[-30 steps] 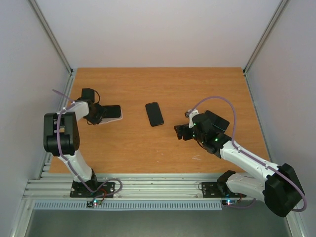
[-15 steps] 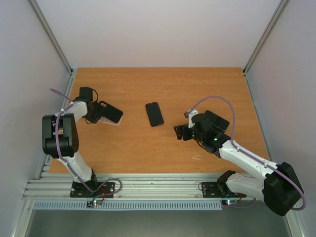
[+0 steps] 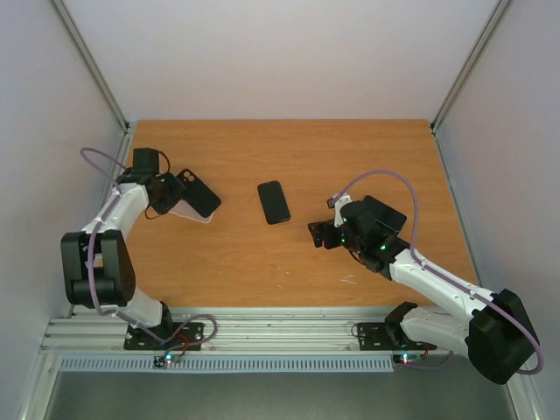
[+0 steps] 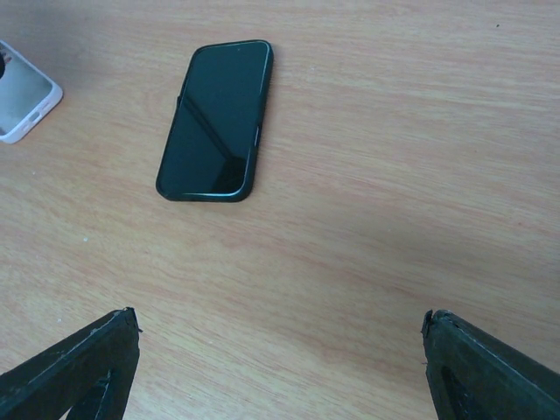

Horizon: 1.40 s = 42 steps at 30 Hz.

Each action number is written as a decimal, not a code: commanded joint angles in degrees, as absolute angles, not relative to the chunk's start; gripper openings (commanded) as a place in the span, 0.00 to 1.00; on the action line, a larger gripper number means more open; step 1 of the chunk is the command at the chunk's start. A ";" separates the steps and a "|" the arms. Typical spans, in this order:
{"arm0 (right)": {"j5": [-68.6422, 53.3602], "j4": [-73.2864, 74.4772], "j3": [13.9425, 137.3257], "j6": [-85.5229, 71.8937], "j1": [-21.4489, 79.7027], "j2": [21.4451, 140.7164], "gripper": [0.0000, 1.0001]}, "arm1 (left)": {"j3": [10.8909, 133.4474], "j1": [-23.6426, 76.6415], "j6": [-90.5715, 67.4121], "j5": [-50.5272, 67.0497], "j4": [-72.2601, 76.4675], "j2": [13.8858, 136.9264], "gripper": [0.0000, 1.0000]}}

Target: Put the phone into the phone case

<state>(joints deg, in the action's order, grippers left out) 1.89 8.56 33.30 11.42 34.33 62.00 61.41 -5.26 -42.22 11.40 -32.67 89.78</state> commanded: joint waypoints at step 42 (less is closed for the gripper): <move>4.63 9.59 35.47 10.20 34.10 63.26 0.90 | 37.75 33.35 -57.02 6.94 -22.97 81.23 0.31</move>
<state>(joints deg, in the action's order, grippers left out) 3.46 9.91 34.35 10.76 34.33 63.51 38.61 33.15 -55.77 9.85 -23.86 83.57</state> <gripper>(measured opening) 0.894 0.250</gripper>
